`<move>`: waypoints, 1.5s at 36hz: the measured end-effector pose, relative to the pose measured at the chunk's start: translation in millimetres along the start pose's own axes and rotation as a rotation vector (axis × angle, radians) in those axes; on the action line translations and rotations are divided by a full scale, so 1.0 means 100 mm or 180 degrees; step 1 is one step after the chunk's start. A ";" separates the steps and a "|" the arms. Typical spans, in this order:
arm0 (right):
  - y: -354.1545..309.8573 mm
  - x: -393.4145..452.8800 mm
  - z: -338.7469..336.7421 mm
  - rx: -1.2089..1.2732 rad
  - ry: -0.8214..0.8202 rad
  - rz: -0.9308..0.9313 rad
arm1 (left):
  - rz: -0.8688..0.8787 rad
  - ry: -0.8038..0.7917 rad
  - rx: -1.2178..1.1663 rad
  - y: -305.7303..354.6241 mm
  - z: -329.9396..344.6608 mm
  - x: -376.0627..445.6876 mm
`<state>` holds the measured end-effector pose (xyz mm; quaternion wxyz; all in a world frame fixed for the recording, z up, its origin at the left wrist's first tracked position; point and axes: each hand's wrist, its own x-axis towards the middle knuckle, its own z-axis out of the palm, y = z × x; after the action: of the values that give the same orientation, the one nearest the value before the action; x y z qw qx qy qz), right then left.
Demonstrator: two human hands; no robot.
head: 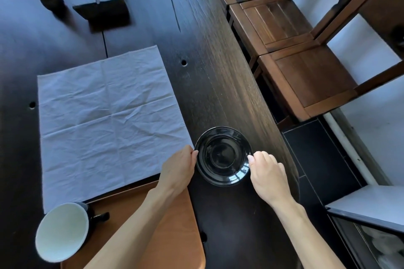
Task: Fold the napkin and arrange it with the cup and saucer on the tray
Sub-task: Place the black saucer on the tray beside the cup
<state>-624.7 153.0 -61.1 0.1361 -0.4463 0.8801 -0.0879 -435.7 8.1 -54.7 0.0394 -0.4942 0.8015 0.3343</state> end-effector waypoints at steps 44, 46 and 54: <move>-1.19 -0.93 0.46 0.0709 -0.0727 -0.0526 | -0.1164 0.0651 -0.0973 -1.17 -0.10 -1.64; -1.19 -0.94 0.46 0.0702 -0.0747 -0.0451 | -0.1133 0.0651 -0.0977 -1.17 -0.10 -1.64; -1.08 -0.88 0.35 0.0980 -0.1232 -0.0100 | -0.1023 0.0534 -0.0909 -1.16 -0.13 -1.59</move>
<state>-481.3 159.6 -49.8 0.3672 -0.4425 0.8068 -0.1359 -256.6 89.7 -39.8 -0.0451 -0.6422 0.6575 0.3915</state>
